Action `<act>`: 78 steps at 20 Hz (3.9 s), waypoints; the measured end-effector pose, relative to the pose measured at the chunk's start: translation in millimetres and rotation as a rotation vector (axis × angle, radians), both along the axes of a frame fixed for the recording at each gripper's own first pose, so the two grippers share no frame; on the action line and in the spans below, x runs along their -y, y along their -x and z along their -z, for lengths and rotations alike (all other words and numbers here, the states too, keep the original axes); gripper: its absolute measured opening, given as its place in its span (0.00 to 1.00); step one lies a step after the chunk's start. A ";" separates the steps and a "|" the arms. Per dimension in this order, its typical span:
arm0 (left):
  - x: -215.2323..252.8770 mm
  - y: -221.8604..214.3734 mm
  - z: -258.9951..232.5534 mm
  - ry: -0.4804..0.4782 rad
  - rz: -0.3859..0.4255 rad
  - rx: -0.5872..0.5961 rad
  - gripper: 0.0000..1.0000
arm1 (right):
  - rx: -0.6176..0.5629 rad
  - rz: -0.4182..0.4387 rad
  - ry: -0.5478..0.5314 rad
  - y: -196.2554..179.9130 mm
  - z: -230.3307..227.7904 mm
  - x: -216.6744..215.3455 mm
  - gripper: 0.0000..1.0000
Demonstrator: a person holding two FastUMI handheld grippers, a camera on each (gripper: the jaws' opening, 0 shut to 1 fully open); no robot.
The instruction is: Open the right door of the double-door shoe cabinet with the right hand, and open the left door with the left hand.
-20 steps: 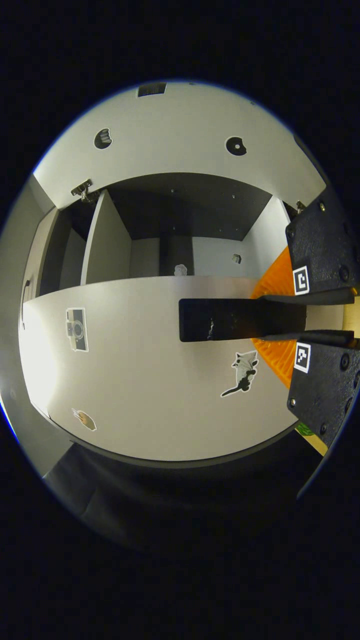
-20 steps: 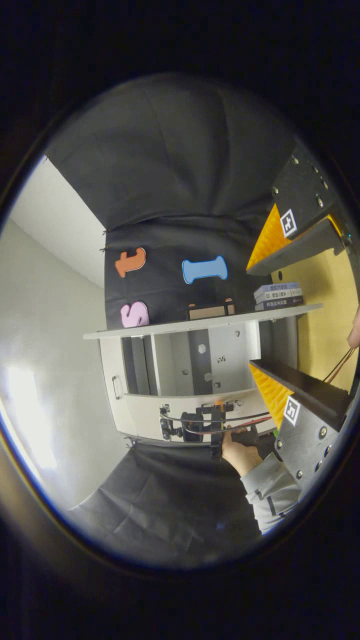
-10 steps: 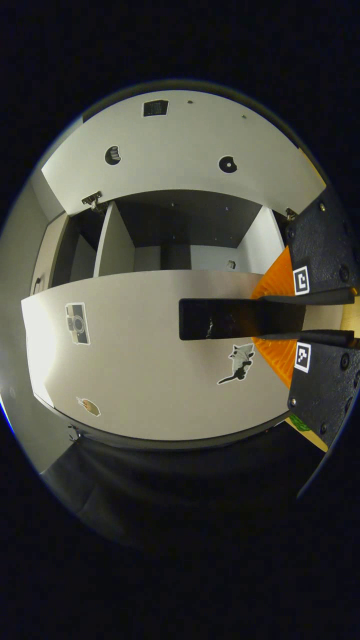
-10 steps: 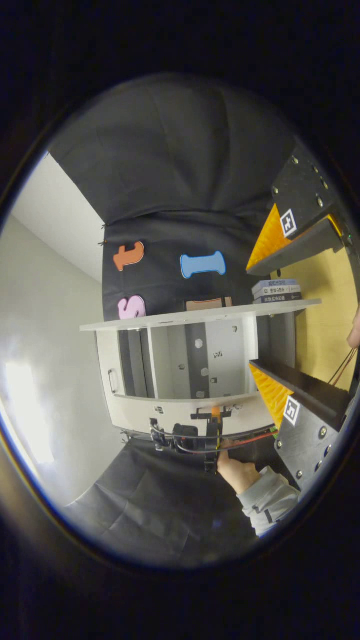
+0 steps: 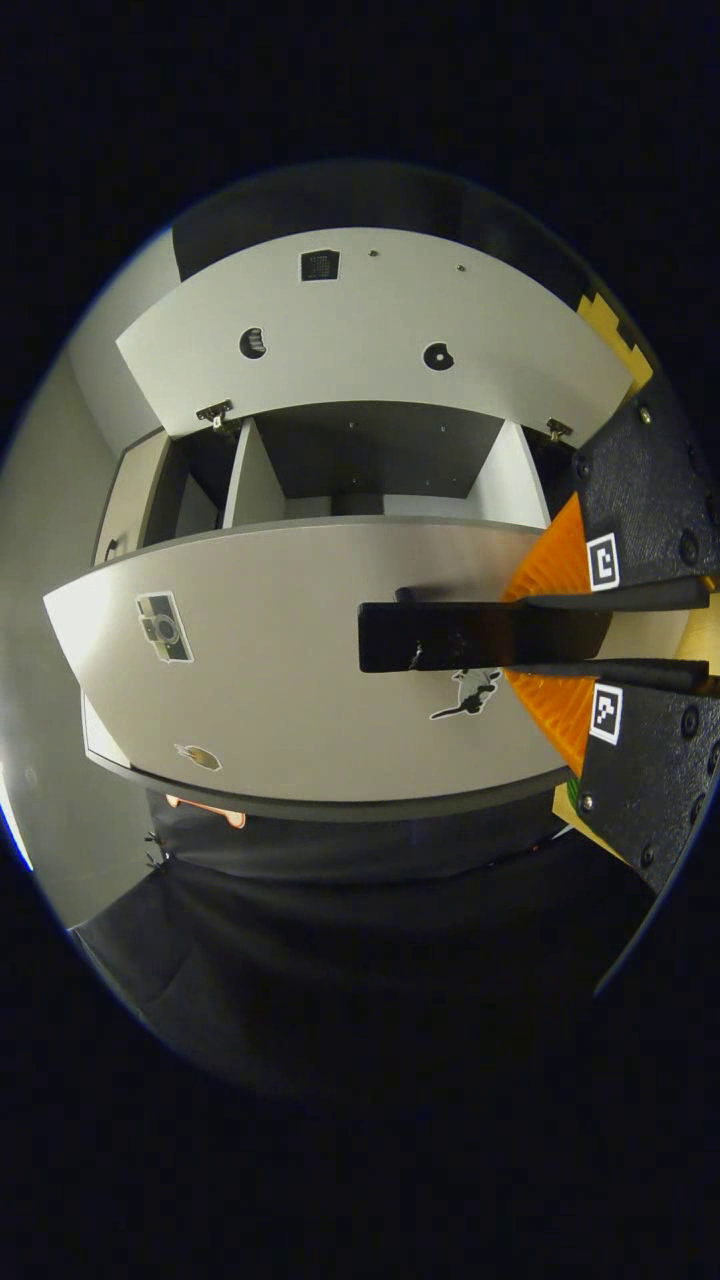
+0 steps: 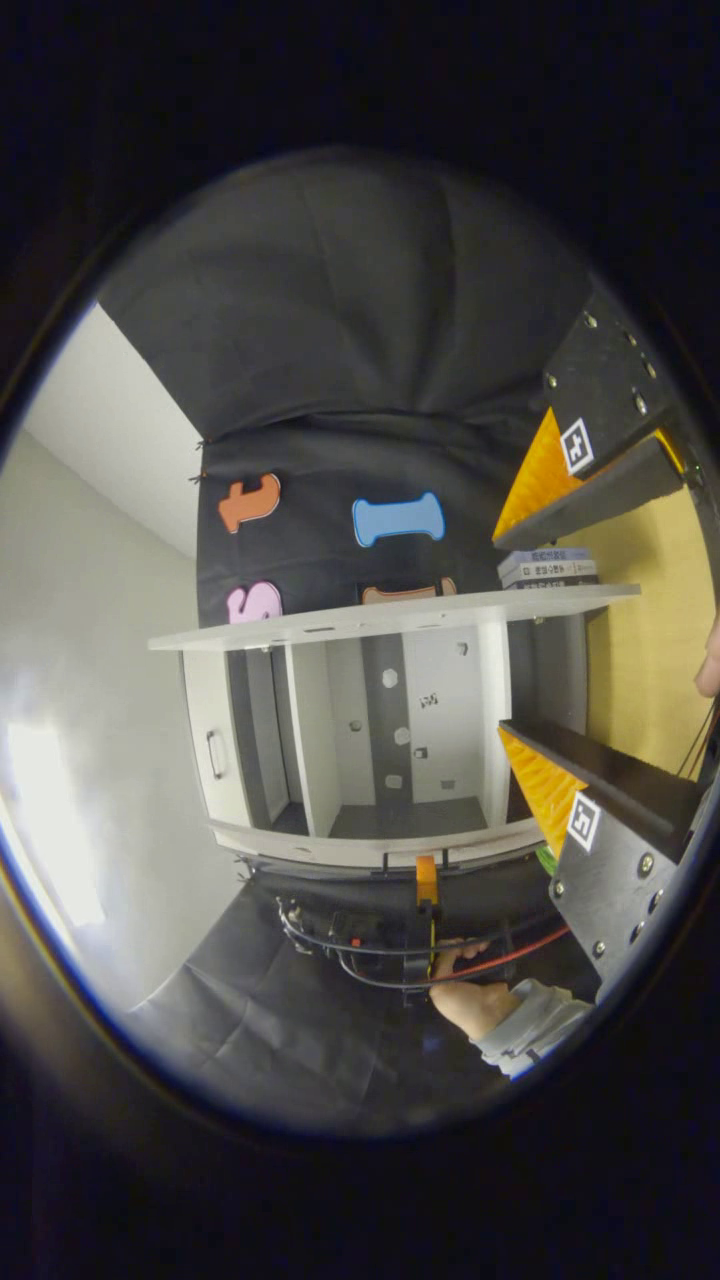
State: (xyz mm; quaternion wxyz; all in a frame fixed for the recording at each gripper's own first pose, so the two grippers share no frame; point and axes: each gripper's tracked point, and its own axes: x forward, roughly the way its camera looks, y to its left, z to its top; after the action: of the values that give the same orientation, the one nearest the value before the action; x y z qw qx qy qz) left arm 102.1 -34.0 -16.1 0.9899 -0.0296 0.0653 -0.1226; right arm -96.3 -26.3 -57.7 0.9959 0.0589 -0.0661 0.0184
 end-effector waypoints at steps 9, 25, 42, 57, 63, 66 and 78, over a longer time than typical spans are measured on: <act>-47.5 18.8 -1.4 0.003 -0.022 -0.010 0.15 | 0.014 -0.008 0.019 4.8 -5.5 -22.1 0.99; -130.1 20.2 3.1 -0.065 -0.151 0.008 0.00 | -0.003 -0.032 0.028 -3.9 1.0 -41.5 0.99; -165.0 26.0 5.1 0.023 -0.188 0.007 0.17 | -0.065 -0.057 0.045 -24.7 21.9 -65.1 0.99; -98.4 125.3 -19.0 0.023 -0.168 0.097 0.87 | -0.087 -0.060 0.042 -30.5 23.0 -70.5 0.95; -34.3 141.8 -10.3 -0.001 -0.087 0.099 0.86 | -0.083 -0.064 0.041 -37.6 18.2 -71.3 0.95; -8.4 145.9 5.6 0.000 -0.056 0.064 0.87 | -0.081 -0.068 0.040 -38.9 18.3 -71.6 0.95; 6.1 171.6 36.1 -0.006 -0.097 0.046 0.89 | -0.077 -0.086 0.046 -40.4 19.8 -82.0 0.95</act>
State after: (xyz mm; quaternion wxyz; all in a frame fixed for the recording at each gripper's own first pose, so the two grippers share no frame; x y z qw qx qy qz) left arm -69.5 -40.1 -52.2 0.9959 -0.0268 0.0416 -0.0751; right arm -55.9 55.7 -77.5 0.9971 0.0395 -0.0249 0.0605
